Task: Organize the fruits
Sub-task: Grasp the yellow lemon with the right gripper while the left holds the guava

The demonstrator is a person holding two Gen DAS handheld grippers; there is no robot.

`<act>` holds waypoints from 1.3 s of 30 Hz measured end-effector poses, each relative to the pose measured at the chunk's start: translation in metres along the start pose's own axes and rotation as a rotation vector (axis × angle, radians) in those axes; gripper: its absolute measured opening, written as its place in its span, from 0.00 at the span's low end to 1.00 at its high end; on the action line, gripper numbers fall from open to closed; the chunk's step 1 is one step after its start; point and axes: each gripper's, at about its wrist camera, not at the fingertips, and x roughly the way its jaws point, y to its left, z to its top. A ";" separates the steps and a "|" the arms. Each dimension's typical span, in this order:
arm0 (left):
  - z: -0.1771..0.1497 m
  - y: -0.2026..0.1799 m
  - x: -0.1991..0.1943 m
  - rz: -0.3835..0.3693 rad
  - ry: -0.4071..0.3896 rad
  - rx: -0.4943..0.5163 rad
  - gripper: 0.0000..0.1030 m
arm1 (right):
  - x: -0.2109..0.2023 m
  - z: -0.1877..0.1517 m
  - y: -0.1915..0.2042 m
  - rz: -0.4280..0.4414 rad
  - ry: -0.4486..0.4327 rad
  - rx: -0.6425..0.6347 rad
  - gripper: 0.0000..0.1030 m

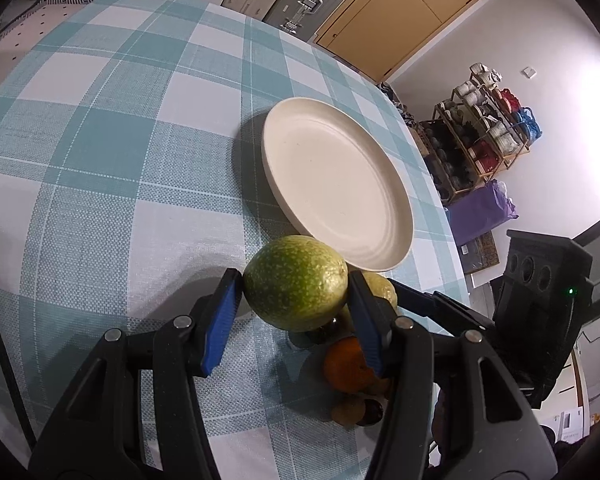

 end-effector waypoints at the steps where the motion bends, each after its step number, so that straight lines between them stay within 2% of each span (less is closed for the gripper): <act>1: 0.000 0.000 0.000 0.000 0.001 0.000 0.49 | 0.001 -0.001 0.000 0.003 0.002 0.001 0.74; 5: 0.000 0.000 -0.001 0.005 0.000 0.000 0.49 | 0.004 -0.001 -0.002 0.006 0.016 0.018 0.68; 7: 0.000 0.001 -0.001 0.006 0.000 -0.001 0.50 | 0.006 -0.002 -0.005 0.006 0.025 0.027 0.55; 17: -0.001 -0.003 -0.001 0.013 0.004 0.007 0.50 | 0.004 -0.004 -0.007 0.020 0.012 0.027 0.54; 33: 0.012 -0.023 -0.013 -0.002 -0.017 0.045 0.49 | -0.034 0.003 -0.015 0.068 -0.096 0.041 0.54; 39: 0.026 -0.032 -0.012 -0.004 -0.015 0.062 0.49 | -0.049 0.011 -0.018 0.058 -0.147 0.025 0.54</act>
